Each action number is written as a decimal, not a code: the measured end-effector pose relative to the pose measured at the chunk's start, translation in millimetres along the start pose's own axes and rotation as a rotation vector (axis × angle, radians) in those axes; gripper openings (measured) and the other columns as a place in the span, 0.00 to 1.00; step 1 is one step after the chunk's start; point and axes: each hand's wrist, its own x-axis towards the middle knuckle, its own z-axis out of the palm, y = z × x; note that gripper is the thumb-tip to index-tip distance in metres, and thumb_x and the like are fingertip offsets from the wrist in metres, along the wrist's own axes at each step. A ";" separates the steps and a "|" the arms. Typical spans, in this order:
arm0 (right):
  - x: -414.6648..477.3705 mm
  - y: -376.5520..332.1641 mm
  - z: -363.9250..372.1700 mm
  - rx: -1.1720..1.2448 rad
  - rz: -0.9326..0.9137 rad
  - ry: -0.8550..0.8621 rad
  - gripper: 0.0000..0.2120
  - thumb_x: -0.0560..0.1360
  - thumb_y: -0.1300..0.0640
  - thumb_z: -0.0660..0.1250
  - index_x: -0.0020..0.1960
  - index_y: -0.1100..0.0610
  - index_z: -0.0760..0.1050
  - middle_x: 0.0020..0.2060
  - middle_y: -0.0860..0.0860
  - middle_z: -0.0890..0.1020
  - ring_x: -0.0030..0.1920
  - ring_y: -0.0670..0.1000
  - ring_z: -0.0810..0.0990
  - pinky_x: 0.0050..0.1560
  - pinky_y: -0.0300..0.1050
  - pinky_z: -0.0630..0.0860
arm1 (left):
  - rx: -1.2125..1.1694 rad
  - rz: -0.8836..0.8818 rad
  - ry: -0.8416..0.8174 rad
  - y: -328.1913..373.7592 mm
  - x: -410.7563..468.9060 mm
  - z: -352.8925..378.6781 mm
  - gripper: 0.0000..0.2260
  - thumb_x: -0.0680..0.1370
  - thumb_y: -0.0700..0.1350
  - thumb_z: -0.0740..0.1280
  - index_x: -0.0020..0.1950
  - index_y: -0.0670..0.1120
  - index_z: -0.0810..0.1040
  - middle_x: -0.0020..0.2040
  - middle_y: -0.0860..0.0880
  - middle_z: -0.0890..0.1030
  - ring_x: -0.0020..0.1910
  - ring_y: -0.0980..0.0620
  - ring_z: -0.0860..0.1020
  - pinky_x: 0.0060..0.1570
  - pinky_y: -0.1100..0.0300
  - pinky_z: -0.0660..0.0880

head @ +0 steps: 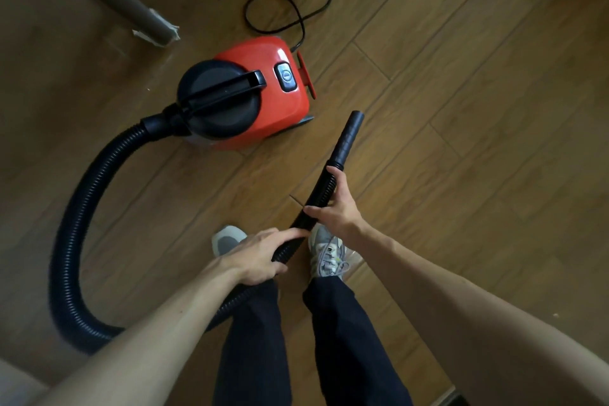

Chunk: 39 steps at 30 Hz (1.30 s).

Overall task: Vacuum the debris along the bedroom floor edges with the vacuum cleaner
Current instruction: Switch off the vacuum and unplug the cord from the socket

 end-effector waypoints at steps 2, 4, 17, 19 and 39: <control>10.8 7.1 -6.3 -0.031 0.011 0.008 0.43 0.66 0.63 0.78 0.67 0.32 0.60 0.60 0.56 0.78 0.58 0.59 0.80 0.57 0.62 0.80 | 0.012 -0.002 0.032 0.0 11.9 4.3 0.32 0.79 0.47 0.69 0.76 0.67 0.58 0.66 0.49 0.72 0.71 0.48 0.68 0.68 0.52 0.66; 22.3 19.0 -10.8 -0.066 0.045 0.015 0.41 0.62 0.57 0.78 0.62 0.28 0.60 0.59 0.57 0.79 0.58 0.60 0.80 0.57 0.63 0.80 | 0.015 -0.001 0.050 -2.4 20.5 9.5 0.32 0.78 0.47 0.69 0.76 0.66 0.58 0.65 0.49 0.72 0.70 0.47 0.69 0.68 0.52 0.66; 66.1 71.1 8.3 -0.052 0.141 0.021 0.37 0.71 0.68 0.75 0.70 0.49 0.59 0.51 0.60 0.82 0.46 0.55 0.83 0.42 0.46 0.84 | -0.050 -0.060 -0.062 -49.0 66.4 22.9 0.35 0.77 0.43 0.69 0.76 0.67 0.57 0.79 0.50 0.61 0.76 0.48 0.62 0.72 0.49 0.65; 71.6 79.9 9.8 -0.124 0.115 0.042 0.35 0.71 0.67 0.75 0.69 0.51 0.60 0.46 0.54 0.81 0.43 0.52 0.82 0.39 0.41 0.80 | -0.017 -0.083 -0.072 -58.3 75.2 29.1 0.36 0.76 0.42 0.70 0.76 0.68 0.57 0.79 0.50 0.60 0.77 0.47 0.60 0.73 0.46 0.64; 56.1 51.9 22.1 -0.447 0.192 -0.048 0.40 0.75 0.55 0.72 0.80 0.52 0.53 0.70 0.59 0.71 0.60 0.57 0.78 0.60 0.54 0.79 | 0.076 -0.269 0.228 -57.1 46.8 0.3 0.37 0.79 0.52 0.65 0.81 0.57 0.44 0.77 0.39 0.59 0.75 0.37 0.62 0.71 0.46 0.64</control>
